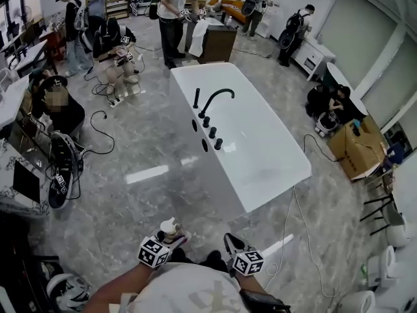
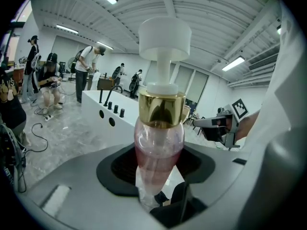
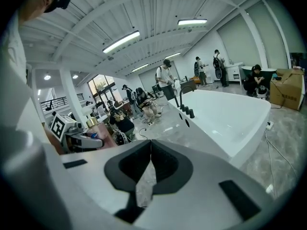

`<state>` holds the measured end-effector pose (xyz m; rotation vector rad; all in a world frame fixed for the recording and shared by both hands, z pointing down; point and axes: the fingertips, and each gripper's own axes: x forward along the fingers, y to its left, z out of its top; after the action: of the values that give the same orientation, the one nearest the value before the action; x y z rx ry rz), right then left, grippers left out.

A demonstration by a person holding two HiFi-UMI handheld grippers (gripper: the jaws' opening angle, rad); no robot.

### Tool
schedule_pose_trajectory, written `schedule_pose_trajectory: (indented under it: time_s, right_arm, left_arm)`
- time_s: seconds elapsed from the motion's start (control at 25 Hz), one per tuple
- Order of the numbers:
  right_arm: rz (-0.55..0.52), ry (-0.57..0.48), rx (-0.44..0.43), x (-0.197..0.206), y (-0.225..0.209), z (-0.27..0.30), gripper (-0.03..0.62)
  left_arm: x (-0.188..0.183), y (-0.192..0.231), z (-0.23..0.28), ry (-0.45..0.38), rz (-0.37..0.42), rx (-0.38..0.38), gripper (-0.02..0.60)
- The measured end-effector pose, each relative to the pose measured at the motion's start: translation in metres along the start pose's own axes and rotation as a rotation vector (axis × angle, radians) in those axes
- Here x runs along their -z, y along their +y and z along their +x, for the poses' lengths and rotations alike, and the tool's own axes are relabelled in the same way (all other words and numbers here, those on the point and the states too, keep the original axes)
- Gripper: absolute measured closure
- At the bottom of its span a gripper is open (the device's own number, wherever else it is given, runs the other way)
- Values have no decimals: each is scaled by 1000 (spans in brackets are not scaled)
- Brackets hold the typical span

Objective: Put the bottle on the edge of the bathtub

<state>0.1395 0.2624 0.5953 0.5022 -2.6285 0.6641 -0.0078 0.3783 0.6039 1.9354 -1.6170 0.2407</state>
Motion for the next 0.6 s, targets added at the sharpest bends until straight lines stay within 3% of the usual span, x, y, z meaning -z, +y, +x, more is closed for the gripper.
schedule_pose_trajectory:
  time_s: [0.6]
  right_arm:
    - [-16, 4, 3, -5, 13, 4, 588]
  left_arm:
    - [3, 13, -9, -1, -27, -14, 359]
